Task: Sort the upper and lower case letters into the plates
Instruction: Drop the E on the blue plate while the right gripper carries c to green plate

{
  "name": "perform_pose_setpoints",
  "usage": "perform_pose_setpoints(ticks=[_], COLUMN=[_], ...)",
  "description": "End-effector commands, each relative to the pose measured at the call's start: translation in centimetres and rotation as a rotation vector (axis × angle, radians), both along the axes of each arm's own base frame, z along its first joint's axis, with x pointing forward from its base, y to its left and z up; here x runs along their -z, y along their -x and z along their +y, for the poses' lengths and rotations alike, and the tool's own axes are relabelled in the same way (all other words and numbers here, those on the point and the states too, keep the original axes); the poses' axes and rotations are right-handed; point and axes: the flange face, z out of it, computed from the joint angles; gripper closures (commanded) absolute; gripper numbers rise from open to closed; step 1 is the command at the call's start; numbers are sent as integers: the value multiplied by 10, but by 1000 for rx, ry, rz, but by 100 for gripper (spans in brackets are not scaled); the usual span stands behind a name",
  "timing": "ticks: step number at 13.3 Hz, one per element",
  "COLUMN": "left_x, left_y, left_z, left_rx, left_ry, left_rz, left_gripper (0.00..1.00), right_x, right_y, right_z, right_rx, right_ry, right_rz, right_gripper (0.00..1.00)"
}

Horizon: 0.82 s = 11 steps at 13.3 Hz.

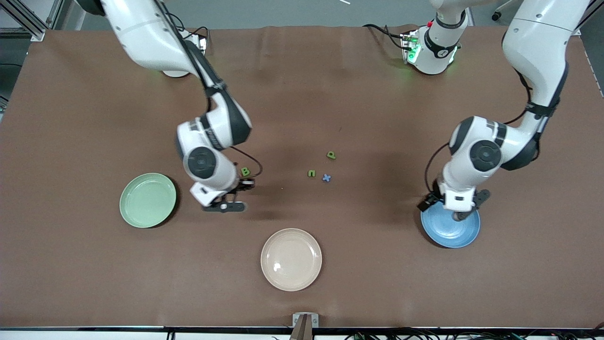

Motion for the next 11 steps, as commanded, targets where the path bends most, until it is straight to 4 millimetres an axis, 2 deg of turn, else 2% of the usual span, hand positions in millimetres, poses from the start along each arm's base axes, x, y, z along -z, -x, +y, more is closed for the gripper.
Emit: perform_pose_setpoints(ticks=[1,2,3,4,5,6,8,9,11], left_x=[-1,1,3,8,13,16,28,38,44], left_y=[22,34,48,64,76,88,113,125,144], left_z=[-57,-86,-114,-143,-162,-180,-212,-225,-249], left_rx=[-33,-80,-115,-150,-180,-211,-258,-279,-280], left_ry=[13,14,15,15,14,13,9,4,4], left_rz=[15,19,24,34,42,49,70,89,95], left_gripper=[9,10,10,10,13,14,19,21,24], right_x=[-20,-15,-8,-3,6,14,29,35,46], right_y=[-2,-4,-3,2,5,8,11,14,19], right_z=[-98,-141,-173,-192,-223,-242,-273,-279,-284], right_rx=[-36,-53,-73,-97,-109,-131,-162,-179,-193], right_ry=[-28,-40,-51,-57,-64,-68,-68,-64,-53], right_rz=[31,40,38,24,11,-7,-44,-72,-106], right_gripper=[85,85,85,85,85,85,85,85,84])
